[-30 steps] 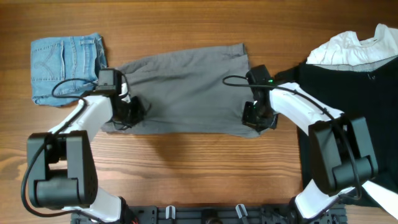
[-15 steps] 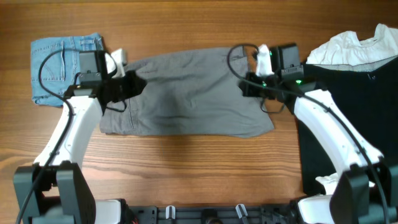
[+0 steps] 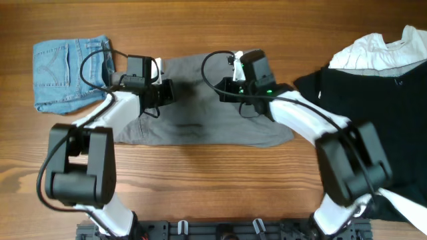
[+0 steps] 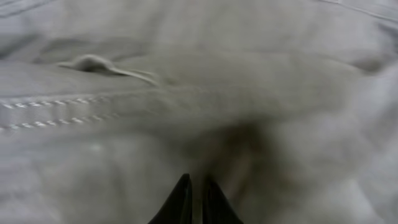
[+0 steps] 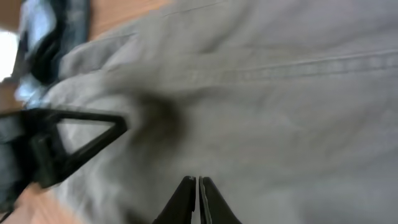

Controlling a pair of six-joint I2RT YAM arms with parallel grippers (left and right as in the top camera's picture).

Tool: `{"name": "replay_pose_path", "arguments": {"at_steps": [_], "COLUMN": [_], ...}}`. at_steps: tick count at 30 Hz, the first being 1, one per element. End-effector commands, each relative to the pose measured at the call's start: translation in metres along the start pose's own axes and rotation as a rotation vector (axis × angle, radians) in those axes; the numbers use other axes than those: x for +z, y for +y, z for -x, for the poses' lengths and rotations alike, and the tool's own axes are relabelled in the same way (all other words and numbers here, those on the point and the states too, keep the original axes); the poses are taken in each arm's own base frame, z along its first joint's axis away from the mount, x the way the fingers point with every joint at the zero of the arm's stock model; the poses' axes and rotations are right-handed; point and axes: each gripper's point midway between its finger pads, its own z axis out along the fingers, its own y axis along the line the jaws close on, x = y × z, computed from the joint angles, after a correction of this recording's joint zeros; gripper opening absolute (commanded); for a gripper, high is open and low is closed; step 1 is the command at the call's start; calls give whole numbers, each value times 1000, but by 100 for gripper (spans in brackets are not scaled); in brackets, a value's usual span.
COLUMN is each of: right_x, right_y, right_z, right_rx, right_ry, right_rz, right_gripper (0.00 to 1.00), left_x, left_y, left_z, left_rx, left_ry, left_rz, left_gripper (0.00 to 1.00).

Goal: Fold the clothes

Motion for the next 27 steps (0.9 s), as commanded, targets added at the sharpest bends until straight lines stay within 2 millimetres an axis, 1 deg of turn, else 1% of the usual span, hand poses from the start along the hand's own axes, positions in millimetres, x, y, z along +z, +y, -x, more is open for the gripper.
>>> {"name": "replay_pose_path", "arguments": {"at_steps": [1, 3, 5, 8, 9, 11, 13, 16, 18, 20, 23, 24, 26, 27], "right_x": [28, 37, 36, 21, 17, 2, -10, -22, -33, -46, -67, -78, -94, -103], "right_y": [-40, -64, -84, -121, -130, -157, -174, -177, -177, -174, -156, -147, -134, -127], "right_z": [2, 2, 1, 7, 10, 14, 15, 19, 22, 28, 37, 39, 43, 45], "right_rx": [91, 110, 137, 208, 228, 289, 345, 315, 285, 240, 122, 88, 76, 74], "right_ry": [-47, -66, -65, -70, -72, -70, -58, -30, -25, -30, -38, -39, -50, -56], "right_rz": [-94, -156, -204, -272, -282, -299, -288, -205, -177, -183, -176, -175, -173, -170], "right_gripper": [11, 11, 8, 4, 4, 4, 4, 4, 4, 5, 8, 11, 14, 15], "left_x": [10, 12, 11, 7, 6, 2, -1, -8, -18, -33, -58, -69, -86, -95], "left_y": [15, 23, 33, 50, 53, 61, 62, 51, 39, 28, 17, 12, 5, 3], "left_z": [4, 4, 6, 11, 13, 19, 27, 42, 55, 66, 79, 81, 78, 75], "left_rx": [-49, -52, -52, -60, -68, -88, -108, -126, -129, -124, -117, -111, -88, -77], "left_ry": [-25, -31, -46, -71, -78, -94, -103, -108, -120, -138, -166, -170, -169, -163], "left_rz": [60, 98, 157, 229, 233, 230, 198, 89, 6, -47, -66, -66, -64, -58], "left_gripper": [9, 9, 11, 13, 14, 14, 14, 15, 16, 19, 24, 27, 34, 42]}}
